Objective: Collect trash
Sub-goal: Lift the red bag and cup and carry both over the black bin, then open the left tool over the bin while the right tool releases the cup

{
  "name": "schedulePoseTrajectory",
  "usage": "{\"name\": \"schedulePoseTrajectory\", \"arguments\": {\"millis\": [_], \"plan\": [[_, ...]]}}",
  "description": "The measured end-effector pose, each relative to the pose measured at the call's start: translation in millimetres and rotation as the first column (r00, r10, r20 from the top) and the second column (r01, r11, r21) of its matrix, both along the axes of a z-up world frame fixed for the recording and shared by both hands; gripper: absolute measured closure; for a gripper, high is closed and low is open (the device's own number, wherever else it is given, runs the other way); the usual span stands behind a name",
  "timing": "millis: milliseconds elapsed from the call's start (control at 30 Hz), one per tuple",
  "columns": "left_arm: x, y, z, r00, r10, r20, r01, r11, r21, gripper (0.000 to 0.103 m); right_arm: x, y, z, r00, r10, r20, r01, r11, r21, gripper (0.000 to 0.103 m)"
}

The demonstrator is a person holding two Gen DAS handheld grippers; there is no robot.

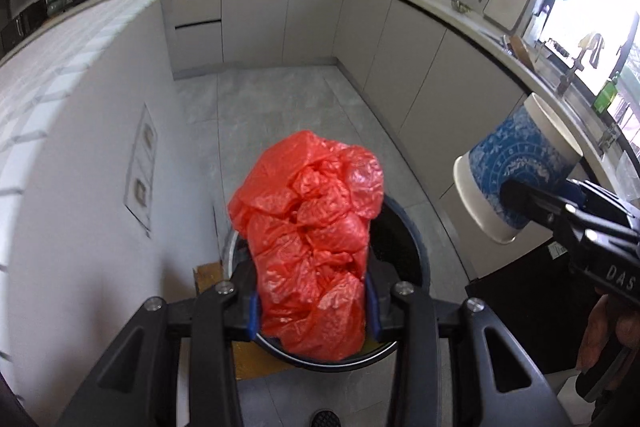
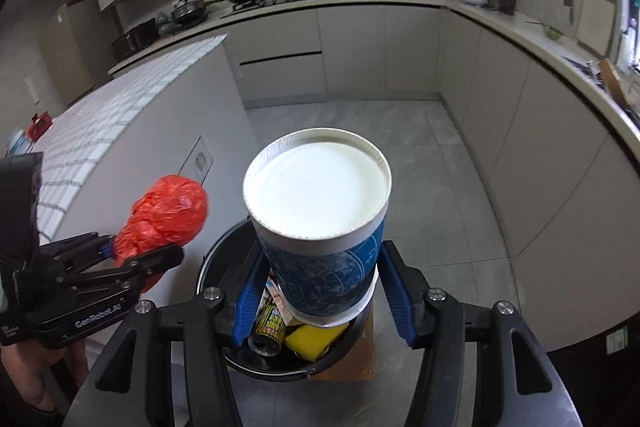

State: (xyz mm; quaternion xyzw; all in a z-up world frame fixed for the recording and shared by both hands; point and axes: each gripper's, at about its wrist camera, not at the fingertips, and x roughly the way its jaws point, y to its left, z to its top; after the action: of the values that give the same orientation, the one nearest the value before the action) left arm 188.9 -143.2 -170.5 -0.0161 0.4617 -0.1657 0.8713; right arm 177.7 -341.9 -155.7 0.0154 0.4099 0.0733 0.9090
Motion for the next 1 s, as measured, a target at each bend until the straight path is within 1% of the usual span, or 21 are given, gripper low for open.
{"name": "schedulePoseTrajectory", "arguments": {"millis": [100,200,333,400,500,533,567,600,633,667,700,733,767,833,1000], "plan": [[2,-6,-18,1.0,0.019,-0.018,-0.019,1.0,-0.005,0.063,9,1,-33,0.996,0.079,-0.036,-0.079,0.997,-0.009,0.045],[3,-7,-29,0.999,0.042,-0.025,-0.042,0.999,-0.002,0.063,15,1,-58,0.987,0.145,-0.063,-0.146,0.989,-0.018,0.045],[9,-11,-40,0.998,0.058,-0.03,-0.058,0.998,0.004,0.063,25,4,-77,0.973,0.22,-0.074,-0.223,0.974,-0.035,0.045],[9,-11,-44,0.998,0.06,-0.034,-0.06,0.998,0.003,0.063,31,4,-81,0.966,0.248,-0.078,-0.251,0.967,-0.03,0.045],[8,-10,-50,0.996,0.073,-0.041,-0.073,0.997,-0.005,0.063,36,7,-90,0.945,0.317,-0.084,-0.321,0.946,-0.035,0.045],[10,-10,-52,0.996,0.075,-0.053,-0.076,0.997,-0.02,0.062,37,9,-94,0.938,0.335,-0.088,-0.34,0.94,-0.038,0.045],[10,-11,-53,0.996,0.075,-0.053,-0.076,0.996,-0.034,0.059,39,11,-100,0.929,0.359,-0.095,-0.363,0.931,-0.038,0.042],[11,-12,-53,0.996,0.081,-0.045,-0.083,0.996,-0.027,0.051,40,14,-105,0.914,0.393,-0.103,-0.397,0.917,-0.025,0.041],[11,-15,-52,0.993,0.112,-0.029,-0.112,0.993,0.021,0.023,38,17,-110,0.902,0.42,-0.098,-0.425,0.904,-0.039,0.03],[10,-13,-50,0.99,0.138,-0.009,-0.137,0.99,0.027,0.004,36,21,-115,0.904,0.418,-0.09,-0.425,0.9,-0.094,0.008],[9,-9,-46,0.988,0.153,0.002,-0.153,0.988,-0.013,0.002,32,25,-122,0.917,0.389,-0.088,-0.399,0.899,-0.183,0.005],[8,-7,-45,0.988,0.157,0.0,-0.157,0.987,-0.03,0.002,29,24,-123,0.911,0.406,-0.077,-0.413,0.895,-0.171,0.005],[8,-8,-42,0.988,0.157,0.004,-0.157,0.987,-0.022,0.002,29,22,-124,0.905,0.419,-0.072,-0.425,0.895,-0.135,0.005],[6,-9,-39,0.988,0.154,0.011,-0.154,0.988,-0.016,0.002,29,16,-125,0.916,0.396,-0.065,-0.401,0.91,-0.106,0.005],[2,-10,-30,0.987,0.156,0.029,-0.157,0.988,0.004,0.002,21,11,-119,0.911,0.409,-0.048,-0.411,0.907,-0.09,0.005]]}}
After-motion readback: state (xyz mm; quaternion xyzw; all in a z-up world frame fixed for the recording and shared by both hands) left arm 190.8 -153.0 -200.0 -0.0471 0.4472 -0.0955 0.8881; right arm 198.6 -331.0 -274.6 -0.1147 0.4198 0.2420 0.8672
